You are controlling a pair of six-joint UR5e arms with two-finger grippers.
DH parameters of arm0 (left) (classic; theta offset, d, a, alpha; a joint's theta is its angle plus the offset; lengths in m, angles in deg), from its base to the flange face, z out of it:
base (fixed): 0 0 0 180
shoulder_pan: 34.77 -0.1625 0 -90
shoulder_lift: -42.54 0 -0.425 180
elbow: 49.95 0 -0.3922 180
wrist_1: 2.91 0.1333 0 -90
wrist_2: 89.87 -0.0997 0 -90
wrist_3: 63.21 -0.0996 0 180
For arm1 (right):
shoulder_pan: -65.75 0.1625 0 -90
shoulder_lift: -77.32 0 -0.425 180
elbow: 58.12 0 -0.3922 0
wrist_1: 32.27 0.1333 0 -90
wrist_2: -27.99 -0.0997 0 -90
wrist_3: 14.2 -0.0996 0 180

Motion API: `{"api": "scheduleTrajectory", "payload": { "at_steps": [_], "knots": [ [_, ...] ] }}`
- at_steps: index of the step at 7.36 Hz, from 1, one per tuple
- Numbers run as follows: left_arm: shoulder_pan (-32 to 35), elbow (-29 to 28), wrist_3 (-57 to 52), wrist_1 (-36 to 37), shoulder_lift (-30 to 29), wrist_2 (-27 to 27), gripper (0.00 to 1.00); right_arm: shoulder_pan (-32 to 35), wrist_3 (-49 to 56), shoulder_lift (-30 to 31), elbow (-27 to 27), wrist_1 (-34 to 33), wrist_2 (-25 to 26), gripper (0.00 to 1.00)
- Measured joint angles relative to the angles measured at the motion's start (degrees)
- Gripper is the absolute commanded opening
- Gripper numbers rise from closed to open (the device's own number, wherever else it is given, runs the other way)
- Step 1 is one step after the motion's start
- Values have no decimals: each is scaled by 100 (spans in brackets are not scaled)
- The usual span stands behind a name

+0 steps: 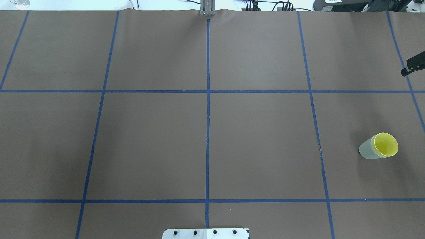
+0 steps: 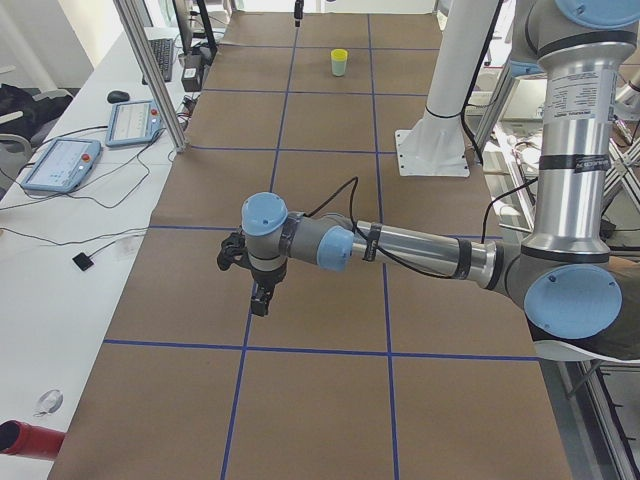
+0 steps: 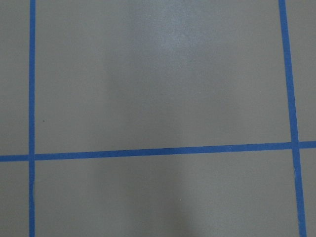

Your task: Transfer and stack yellow cup on green cup

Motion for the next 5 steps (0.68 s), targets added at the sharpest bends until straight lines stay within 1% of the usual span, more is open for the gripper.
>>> {"api": "scheduleTrajectory", "payload": {
  "at_steps": [3, 5],
  "knots": [
    [0, 85, 6, 13, -8, -11, 100, 2, 1, 73, -137, -5, 0, 100],
    [0, 153, 8, 17, -2, -4, 100, 135, 3, 266, -141, -4, -56, 100]
  ]
}}
